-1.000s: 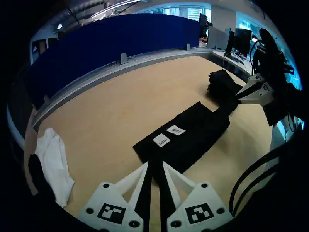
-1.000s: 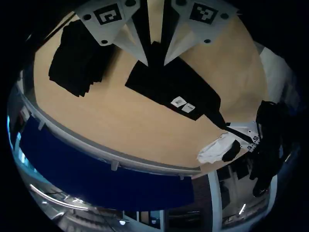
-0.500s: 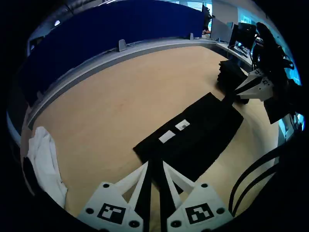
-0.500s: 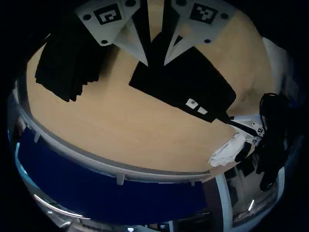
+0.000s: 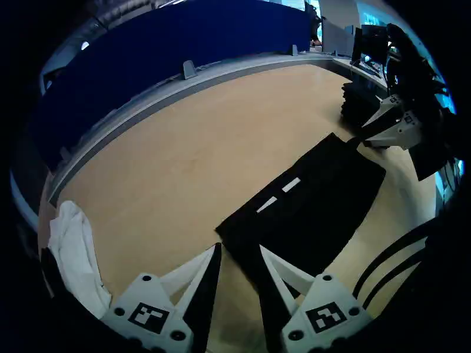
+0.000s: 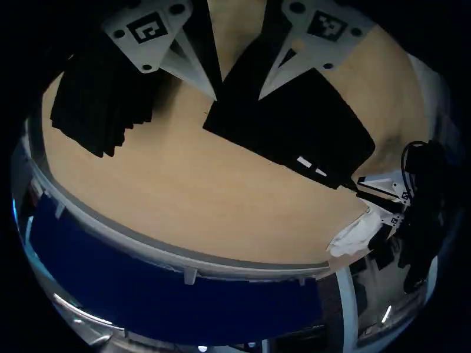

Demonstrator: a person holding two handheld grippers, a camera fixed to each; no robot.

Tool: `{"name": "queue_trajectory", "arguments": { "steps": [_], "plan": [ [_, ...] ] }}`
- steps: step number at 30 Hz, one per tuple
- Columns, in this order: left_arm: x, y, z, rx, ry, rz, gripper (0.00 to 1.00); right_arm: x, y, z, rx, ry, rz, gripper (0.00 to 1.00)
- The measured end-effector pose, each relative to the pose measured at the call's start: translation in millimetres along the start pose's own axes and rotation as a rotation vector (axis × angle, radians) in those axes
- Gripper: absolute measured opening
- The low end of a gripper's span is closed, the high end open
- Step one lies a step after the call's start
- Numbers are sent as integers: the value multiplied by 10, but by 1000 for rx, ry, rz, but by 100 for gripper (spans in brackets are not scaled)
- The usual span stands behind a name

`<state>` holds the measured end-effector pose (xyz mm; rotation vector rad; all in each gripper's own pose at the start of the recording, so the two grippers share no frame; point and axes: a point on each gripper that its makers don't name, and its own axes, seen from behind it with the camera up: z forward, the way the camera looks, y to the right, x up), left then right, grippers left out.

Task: Fold towel

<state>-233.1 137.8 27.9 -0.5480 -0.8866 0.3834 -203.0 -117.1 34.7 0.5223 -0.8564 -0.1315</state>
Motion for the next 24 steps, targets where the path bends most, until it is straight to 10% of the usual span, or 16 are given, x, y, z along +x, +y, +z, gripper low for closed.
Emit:
{"name": "queue_trajectory", "arguments": {
  "steps": [5,9,24],
  "plan": [
    [6,-79,-27,20,7,-33,53,14,58,-17,-29,18,-11,78],
    [0,-88,-69,13,14,-60,87,46,68,-67,-34,40,-2,100],
    [-66,-166,-278,66,41,-100,90,4,21,-213,-28,47,-2,100]
  ]
}}
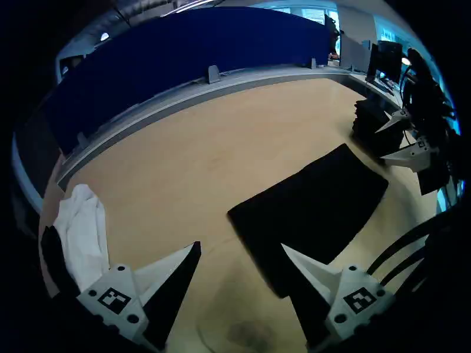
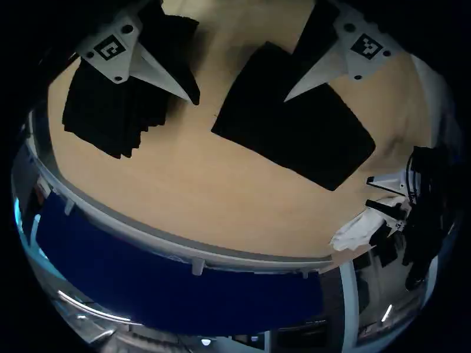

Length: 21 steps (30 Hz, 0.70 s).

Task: Fold towel

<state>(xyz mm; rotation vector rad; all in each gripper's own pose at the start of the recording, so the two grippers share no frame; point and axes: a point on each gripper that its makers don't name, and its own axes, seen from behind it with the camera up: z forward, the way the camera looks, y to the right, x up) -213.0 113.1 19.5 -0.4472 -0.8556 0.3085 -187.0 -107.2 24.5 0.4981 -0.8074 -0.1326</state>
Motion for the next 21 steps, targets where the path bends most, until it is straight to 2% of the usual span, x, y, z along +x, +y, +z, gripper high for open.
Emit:
{"name": "queue_trajectory", "arguments": {
  "steps": [6,12,15,21],
  "plan": [
    [-124,-137,-282,67,10,-71,90,-38,-97,-92,36,-3,-22,100],
    [-432,-248,-664,145,4,-152,90,-147,-250,-159,94,-24,-62,100],
    [-629,-276,-861,188,-3,-188,90,-238,-338,-191,127,-43,-93,100],
    [-963,-233,-1183,235,-11,-245,90,-392,-450,-210,165,-79,-153,100]
  ]
}}
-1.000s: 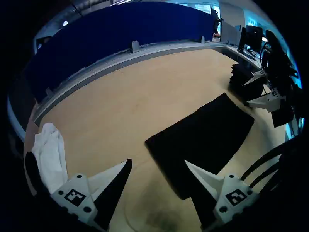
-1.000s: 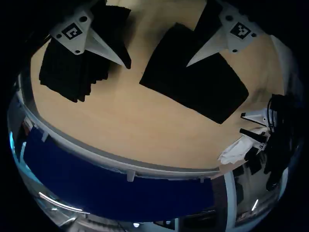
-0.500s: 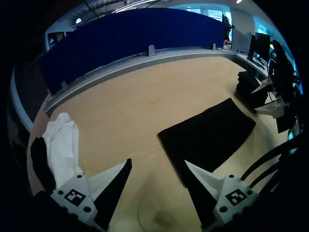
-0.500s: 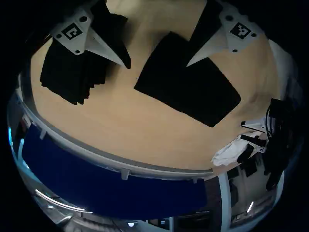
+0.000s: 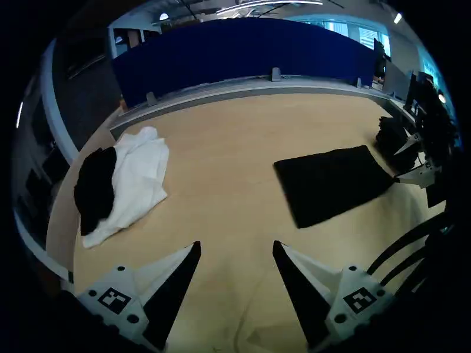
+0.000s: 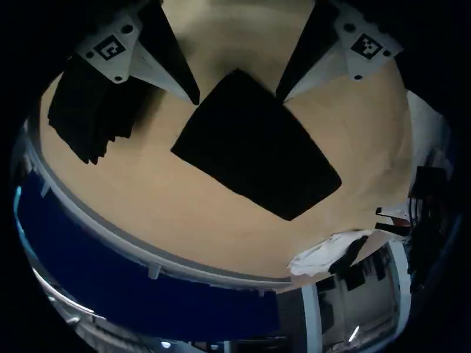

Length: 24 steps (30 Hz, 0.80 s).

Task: Fold towel

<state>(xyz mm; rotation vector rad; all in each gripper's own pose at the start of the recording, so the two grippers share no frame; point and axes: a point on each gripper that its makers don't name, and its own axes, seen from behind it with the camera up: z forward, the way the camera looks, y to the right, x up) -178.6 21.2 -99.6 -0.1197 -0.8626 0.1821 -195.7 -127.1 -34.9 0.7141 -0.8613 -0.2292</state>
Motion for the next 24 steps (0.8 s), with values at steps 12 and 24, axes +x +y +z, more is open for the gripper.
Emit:
{"name": "queue_trajectory", "arguments": {
  "steps": [12,24],
  "plan": [
    [-126,-89,-208,27,5,-37,90,-140,-4,95,7,-45,-27,100],
    [-291,-68,-314,27,-15,-46,90,-433,11,219,3,-86,-30,76]
  ]
}}
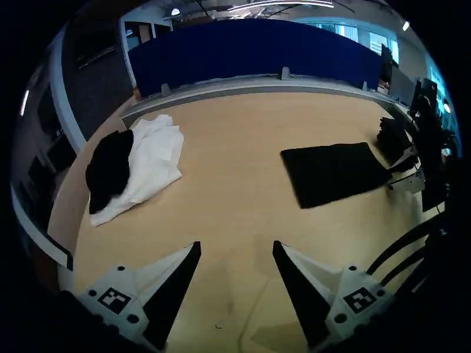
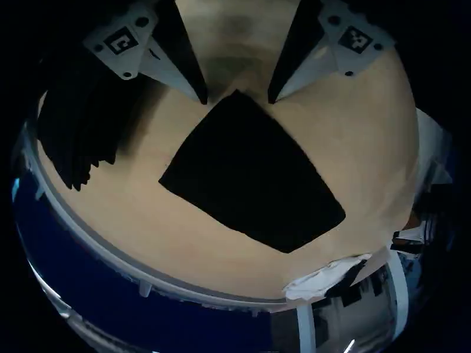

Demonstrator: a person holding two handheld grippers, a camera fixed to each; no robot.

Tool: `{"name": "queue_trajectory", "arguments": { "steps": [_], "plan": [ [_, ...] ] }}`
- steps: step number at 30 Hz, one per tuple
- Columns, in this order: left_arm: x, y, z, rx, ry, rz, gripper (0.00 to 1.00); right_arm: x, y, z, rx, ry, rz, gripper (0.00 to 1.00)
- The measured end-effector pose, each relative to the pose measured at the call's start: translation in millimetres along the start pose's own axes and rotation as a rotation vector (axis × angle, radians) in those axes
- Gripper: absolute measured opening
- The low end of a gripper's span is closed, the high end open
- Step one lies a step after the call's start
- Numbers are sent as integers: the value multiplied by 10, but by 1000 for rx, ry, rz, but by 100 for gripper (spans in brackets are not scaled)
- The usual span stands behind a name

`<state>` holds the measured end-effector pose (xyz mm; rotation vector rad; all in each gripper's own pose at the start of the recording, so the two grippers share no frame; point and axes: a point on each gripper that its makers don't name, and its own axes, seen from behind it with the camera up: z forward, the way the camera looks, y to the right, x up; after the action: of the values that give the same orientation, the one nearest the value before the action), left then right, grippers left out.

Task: Fold towel

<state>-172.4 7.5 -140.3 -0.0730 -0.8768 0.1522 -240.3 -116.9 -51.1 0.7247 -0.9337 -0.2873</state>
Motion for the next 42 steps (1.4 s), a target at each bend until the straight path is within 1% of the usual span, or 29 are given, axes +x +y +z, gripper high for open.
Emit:
{"name": "queue_trajectory", "arguments": {
  "steps": [4,7,8,12,13,14,17,20,21,27,33,36,42],
  "plan": [
    [-5,17,-8,-4,1,0,90,32,-16,-11,8,10,10,74],
    [-15,33,-3,-8,-1,-3,90,47,-20,-22,14,13,13,65],
    [-20,39,1,-9,-2,-4,90,44,-16,-22,15,11,13,61],
    [-39,66,12,-12,-6,0,90,34,13,-1,15,8,21,33],
    [-42,72,13,-14,-6,2,90,36,24,2,11,10,23,29],
    [-44,79,14,-15,-7,4,90,39,34,5,7,13,26,26],
    [-49,95,17,-20,-8,8,90,44,21,1,16,12,33,24],
    [-54,98,21,-21,-9,9,90,47,15,-6,19,9,30,14],
    [-54,97,22,-21,-10,8,90,48,14,-8,19,8,27,12],
    [-14,97,16,-23,-1,3,90,73,-4,-16,17,6,20,8],
    [36,92,16,-24,7,6,90,204,3,-81,14,25,16,8],
    [67,90,16,-25,13,3,90,342,14,-153,10,42,-3,8],
    [135,84,0,-26,32,-9,90,789,16,-284,7,89,-69,8]
  ]
}}
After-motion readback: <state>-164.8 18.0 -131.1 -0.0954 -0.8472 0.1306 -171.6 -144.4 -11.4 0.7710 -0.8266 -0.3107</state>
